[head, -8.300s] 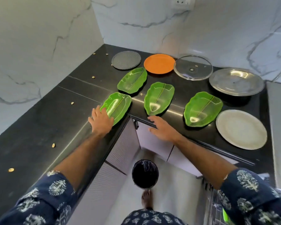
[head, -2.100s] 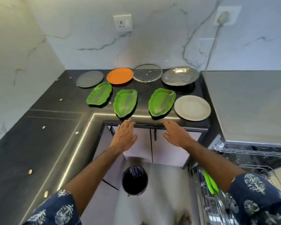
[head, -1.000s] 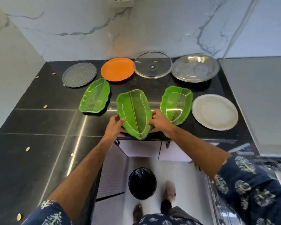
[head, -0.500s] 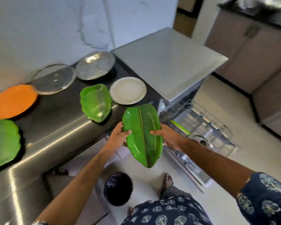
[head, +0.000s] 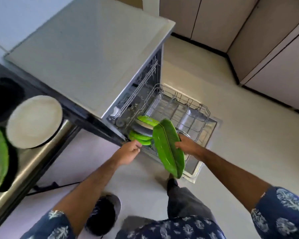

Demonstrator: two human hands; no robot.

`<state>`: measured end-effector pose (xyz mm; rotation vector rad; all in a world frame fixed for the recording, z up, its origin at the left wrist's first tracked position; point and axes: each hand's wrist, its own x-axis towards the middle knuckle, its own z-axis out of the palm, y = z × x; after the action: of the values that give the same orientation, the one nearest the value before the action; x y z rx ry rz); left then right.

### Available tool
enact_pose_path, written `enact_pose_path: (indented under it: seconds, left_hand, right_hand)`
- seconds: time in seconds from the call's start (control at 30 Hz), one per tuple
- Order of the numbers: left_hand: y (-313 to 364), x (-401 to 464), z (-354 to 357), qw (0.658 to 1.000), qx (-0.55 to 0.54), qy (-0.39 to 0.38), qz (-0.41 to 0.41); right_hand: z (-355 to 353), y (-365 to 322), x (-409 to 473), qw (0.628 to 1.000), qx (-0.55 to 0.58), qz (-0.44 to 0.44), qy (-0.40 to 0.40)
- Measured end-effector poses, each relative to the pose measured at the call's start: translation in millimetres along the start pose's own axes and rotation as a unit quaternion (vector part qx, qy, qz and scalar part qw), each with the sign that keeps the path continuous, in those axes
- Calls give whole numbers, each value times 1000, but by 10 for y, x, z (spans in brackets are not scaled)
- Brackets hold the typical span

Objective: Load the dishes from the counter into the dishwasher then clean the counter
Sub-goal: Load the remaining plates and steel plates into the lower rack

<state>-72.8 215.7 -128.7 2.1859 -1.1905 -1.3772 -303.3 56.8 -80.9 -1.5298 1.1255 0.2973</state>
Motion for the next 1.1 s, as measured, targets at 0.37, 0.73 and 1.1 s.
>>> enact_pose_path:
  seconds: [0.37,0.73,1.1]
  left_hand:
    - [-30,1958,349,996,87,15,-28]
    - [-529,3434,395,969,238,36,-46]
    - [-1083,3645,453,942,332,41,25]
  right_hand:
    - [-772,459,2272,997,-47,-21,53]
    - [-209,688,4375,961,-239,-140,30]
    - [498,672,4899,903,-398,-134,86]
